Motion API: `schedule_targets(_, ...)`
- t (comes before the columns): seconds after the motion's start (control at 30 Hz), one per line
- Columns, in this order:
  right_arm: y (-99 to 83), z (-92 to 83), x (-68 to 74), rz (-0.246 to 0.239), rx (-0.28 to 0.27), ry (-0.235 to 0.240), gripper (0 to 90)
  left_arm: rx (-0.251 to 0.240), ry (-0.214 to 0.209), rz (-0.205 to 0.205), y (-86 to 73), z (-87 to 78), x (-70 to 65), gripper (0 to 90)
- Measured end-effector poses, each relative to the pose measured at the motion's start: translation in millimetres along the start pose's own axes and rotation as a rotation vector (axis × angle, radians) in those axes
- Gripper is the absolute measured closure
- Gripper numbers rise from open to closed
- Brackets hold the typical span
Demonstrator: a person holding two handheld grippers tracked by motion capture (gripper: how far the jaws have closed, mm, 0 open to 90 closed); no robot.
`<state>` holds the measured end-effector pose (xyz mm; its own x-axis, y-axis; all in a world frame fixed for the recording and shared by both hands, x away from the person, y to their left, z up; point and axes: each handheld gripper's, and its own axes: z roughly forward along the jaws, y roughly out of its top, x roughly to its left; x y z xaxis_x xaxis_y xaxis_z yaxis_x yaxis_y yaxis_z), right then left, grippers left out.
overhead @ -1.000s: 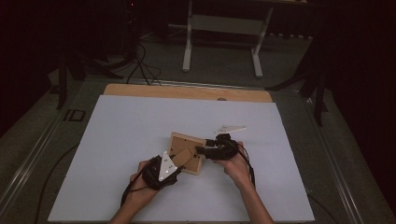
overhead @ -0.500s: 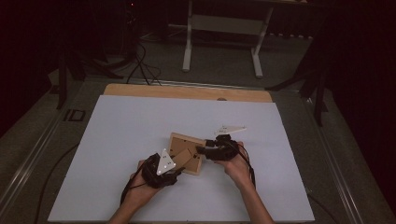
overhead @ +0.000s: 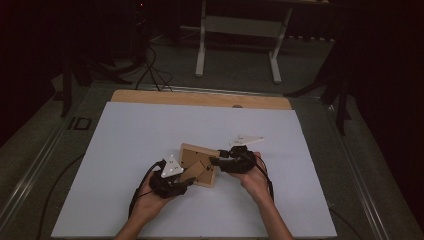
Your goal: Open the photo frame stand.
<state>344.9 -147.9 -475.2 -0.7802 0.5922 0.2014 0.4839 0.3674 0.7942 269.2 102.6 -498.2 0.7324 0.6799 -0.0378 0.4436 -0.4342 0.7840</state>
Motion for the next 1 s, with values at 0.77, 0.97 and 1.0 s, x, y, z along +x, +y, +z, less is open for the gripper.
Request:
schedule_targets(0.77, 9.3, -5.7, 8.2, -0.080, -0.029, -0.092, 58.2, 0.001, 0.075, 0.005, 10.0, 12.9, 4.4, 66.2)
schedule_targets(0.97, 11.6, -5.4, 6.3, -0.075, -0.030, -0.120, 58.2, 0.009, 0.088, 0.014, 15.4, 18.4, 8.9, 66.4)
schedule_targets(1.0, 11.6, -5.4, 5.8, -0.073, -0.032, -0.120, 58.2, 0.007, 0.090, 0.011, 16.3, 19.1, 9.6, 66.4)
